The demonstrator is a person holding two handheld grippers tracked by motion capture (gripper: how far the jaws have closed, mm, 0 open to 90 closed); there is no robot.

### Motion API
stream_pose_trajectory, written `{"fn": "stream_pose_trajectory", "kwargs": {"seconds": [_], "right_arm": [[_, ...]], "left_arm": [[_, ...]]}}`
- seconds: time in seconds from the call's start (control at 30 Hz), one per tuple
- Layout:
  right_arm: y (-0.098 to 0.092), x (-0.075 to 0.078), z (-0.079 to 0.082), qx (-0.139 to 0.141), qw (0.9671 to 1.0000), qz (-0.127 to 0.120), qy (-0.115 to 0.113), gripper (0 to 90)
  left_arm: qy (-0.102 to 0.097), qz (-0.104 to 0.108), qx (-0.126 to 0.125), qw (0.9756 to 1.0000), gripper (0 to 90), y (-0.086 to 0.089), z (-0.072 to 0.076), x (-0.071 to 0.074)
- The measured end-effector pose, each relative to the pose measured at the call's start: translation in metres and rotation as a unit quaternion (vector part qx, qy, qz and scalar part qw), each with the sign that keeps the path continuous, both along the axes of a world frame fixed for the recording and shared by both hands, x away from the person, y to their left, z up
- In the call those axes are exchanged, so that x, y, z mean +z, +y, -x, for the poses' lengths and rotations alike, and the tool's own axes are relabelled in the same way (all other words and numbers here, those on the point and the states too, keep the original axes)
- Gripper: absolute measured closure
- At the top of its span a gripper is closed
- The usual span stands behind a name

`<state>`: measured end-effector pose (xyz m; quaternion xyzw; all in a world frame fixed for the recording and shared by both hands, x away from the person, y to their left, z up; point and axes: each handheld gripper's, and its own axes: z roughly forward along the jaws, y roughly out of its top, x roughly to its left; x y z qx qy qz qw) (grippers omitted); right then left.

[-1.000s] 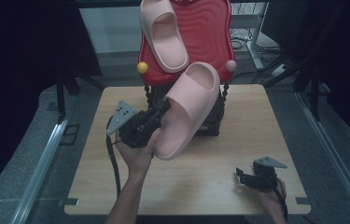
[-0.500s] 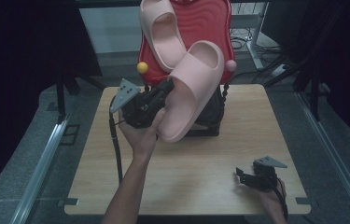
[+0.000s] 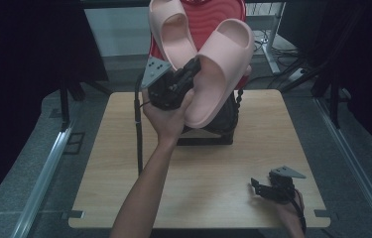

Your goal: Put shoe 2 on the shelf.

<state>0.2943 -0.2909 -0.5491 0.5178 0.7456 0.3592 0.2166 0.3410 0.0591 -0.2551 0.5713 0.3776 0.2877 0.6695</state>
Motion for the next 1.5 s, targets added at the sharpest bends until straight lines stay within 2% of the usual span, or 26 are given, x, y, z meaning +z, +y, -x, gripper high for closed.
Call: {"fn": "stream_pose_trajectory", "kwargs": {"seconds": [0.23,0.3,0.33,0.43,0.47,0.53,0.57,0.6,0.67,0.7,0.83,0.93,1.03,1.07,1.2,1.43,1.5], "right_arm": [[0.002,0.0,0.0,0.002,1.0,0.007,-0.001,22.2],[0.0,0.0,0.001,0.001,1.0,0.001,-0.001,22.2],[0.0,0.0,0.001,0.001,1.0,0.001,-0.001,22.2],[-0.001,0.0,0.001,0.0,1.0,-0.004,0.001,22.2],[-0.002,0.0,0.001,-0.001,1.0,-0.004,0.001,22.2],[-0.002,0.0,0.001,-0.004,1.0,-0.006,0.002,22.2],[-0.002,0.0,0.001,-0.005,1.0,-0.007,0.001,22.2],[-0.002,0.0,0.001,-0.005,1.0,-0.007,0.001,22.2],[-0.003,0.0,0.002,-0.005,0.9999,-0.009,0.002,22.2],[-0.003,0.0,0.002,-0.005,0.9999,-0.009,0.002,22.2],[-0.003,0.0,0.002,-0.004,1.0,-0.007,0.001,22.2],[-0.003,0.0,0.002,-0.004,1.0,-0.006,0.001,22.2],[-0.003,0.0,0.002,-0.007,0.9999,-0.007,0.001,22.2],[-0.003,0.0,0.003,-0.007,0.9999,-0.008,0.0,22.2],[-0.003,0.0,0.004,-0.006,0.9999,-0.01,0.002,22.2],[-0.005,0.0,0.006,-0.001,0.9999,-0.01,0.001,22.2],[-0.005,0.0,0.006,-0.001,0.9999,-0.01,0.001,22.2]], "left_arm": [[0.002,-0.011,0.025,0.9996,85.6,-0.015,-0.023,0.015],[0.006,-0.008,0.039,0.9992,85.6,-0.018,-0.034,0.02],[0.006,-0.008,0.039,0.9992,85.6,-0.018,-0.034,0.02],[0.006,-0.013,0.053,0.9985,85.7,-0.023,-0.044,0.025],[0.007,-0.017,0.061,0.998,85.7,-0.027,-0.052,0.027],[0.009,-0.02,0.064,0.9977,85.7,-0.03,-0.056,0.028],[0.014,-0.025,0.073,0.9969,85.7,-0.036,-0.066,0.028],[0.014,-0.025,0.073,0.9969,85.7,-0.036,-0.066,0.028],[0.021,-0.024,0.088,0.9956,85.6,-0.041,-0.08,0.03],[0.021,-0.024,0.088,0.9956,85.6,-0.041,-0.08,0.03],[0.029,-0.015,0.101,0.9944,85.6,-0.051,-0.1,0.035],[0.031,-0.012,0.104,0.994,85.6,-0.057,-0.107,0.038],[0.033,-0.02,0.121,0.9919,85.6,-0.063,-0.116,0.04],[0.034,-0.029,0.132,0.9903,85.6,-0.066,-0.122,0.039],[0.042,-0.026,0.144,0.9883,85.4,-0.069,-0.128,0.035],[0.047,-0.036,0.159,0.9855,84.9,-0.07,-0.131,0.026],[0.048,-0.036,0.159,0.9854,85.0,-0.069,-0.131,0.025]]}}
